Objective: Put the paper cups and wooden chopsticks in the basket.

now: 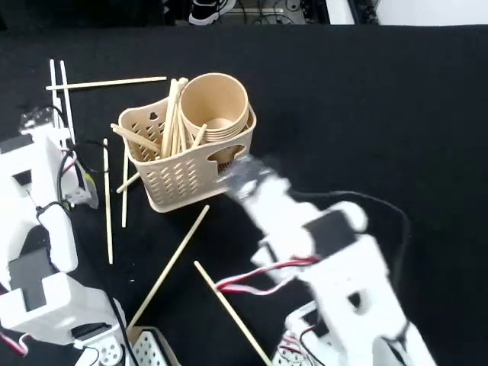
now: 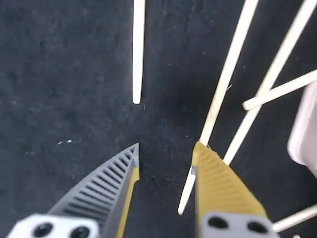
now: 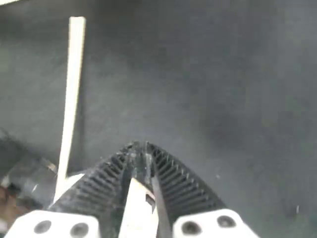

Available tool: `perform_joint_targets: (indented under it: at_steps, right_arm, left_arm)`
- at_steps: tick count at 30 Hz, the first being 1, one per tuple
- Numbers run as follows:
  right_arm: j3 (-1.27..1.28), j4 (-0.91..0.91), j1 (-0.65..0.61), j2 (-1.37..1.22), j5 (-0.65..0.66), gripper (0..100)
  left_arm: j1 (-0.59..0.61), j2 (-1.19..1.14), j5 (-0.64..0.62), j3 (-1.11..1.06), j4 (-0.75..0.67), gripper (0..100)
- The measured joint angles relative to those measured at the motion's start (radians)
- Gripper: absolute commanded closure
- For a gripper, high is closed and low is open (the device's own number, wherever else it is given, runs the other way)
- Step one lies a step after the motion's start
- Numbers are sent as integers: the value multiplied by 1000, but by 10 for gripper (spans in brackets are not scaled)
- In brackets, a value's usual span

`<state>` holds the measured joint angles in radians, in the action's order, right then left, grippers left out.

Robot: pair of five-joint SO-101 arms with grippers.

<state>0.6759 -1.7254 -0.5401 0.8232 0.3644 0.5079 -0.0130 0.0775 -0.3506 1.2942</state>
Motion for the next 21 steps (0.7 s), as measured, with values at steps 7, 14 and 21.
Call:
perform_joint_targets:
  at_steps: [7,14,21]
  right_arm:
    - [37,160,-328,-226,-262,820]
    - [95,454,-416,-476,-361,876]
    - [95,540,-437,-552,-443,875]
  left_arm:
    - [0,-20,0,-193,-245,823]
    - [3,-18,0,-247,-305,827]
    - [3,-18,0,-249,-305,827]
